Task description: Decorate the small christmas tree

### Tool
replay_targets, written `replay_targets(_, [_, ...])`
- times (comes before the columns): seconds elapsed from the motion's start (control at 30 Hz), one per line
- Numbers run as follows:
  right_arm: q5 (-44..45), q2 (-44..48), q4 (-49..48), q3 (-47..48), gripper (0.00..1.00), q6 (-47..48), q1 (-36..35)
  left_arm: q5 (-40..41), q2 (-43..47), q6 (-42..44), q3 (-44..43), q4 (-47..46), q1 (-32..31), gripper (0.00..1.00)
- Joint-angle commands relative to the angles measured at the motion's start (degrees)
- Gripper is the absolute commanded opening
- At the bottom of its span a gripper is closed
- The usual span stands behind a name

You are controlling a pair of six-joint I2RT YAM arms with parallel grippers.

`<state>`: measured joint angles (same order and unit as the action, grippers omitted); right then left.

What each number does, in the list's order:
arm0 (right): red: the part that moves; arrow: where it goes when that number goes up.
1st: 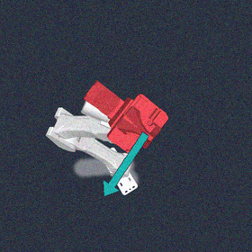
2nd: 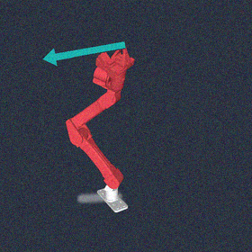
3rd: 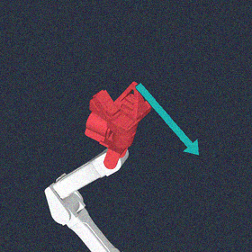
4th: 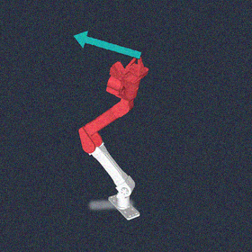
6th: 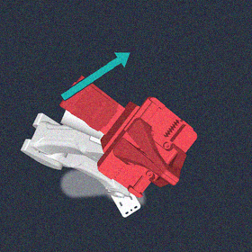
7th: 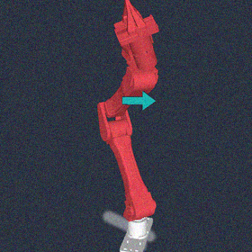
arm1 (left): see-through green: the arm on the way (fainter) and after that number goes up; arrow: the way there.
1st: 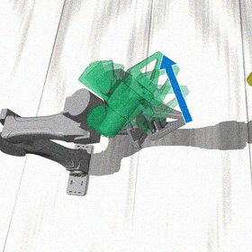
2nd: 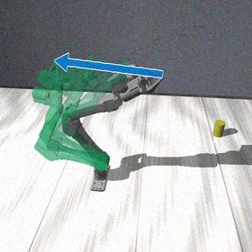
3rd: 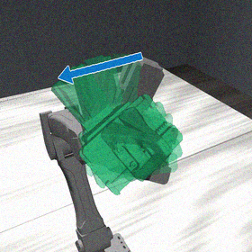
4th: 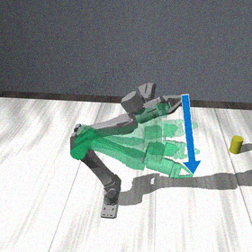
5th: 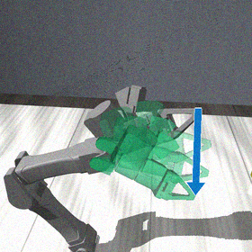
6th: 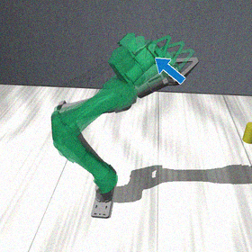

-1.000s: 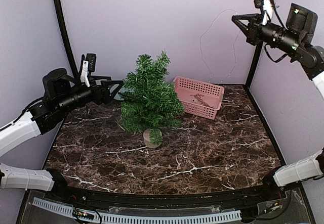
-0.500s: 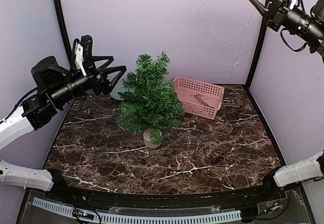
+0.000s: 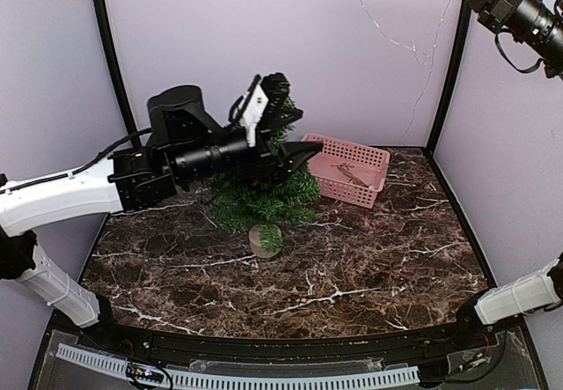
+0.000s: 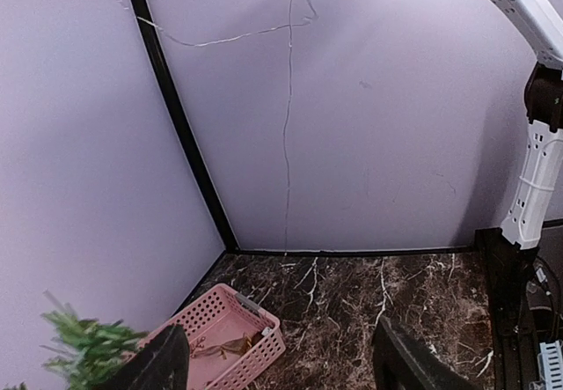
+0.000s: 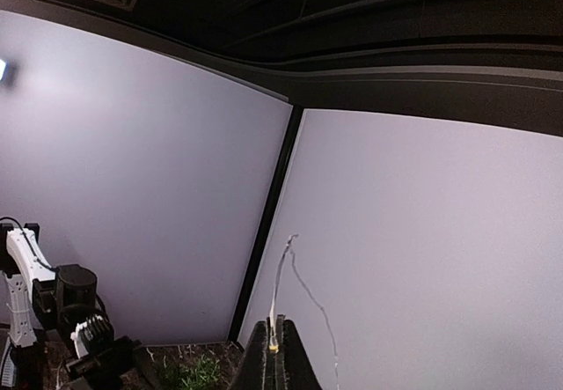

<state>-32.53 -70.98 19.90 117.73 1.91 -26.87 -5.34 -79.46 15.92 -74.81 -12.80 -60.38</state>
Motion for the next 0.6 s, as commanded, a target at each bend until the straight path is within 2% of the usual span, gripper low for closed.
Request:
replay_targets(0.0, [-1.3,-0.9,-4.4,2.8,0.00,-1.9,-0.4,6.7,-10.5,3.8,-8.6,-1.4,-3.7,0.71])
replay_targets(0.17, [-1.9,-1.7,-6.9,4.5,0.00,-3.0,-0.4,11.5,-21.5,4.2,-20.2,-1.0,-5.8,0.63])
replay_targets(0.4, [-1.9,-2.7,-7.3,4.6,0.00,-2.8,-0.4,16.4,-37.3,4.5,-35.0,-0.7,-5.9,0.60])
replay_targets(0.57, [-2.0,-2.4,-7.7,4.1,0.00,-2.4,-0.4,20.5,-46.6,5.6,-41.4,-0.8,-5.8,0.56])
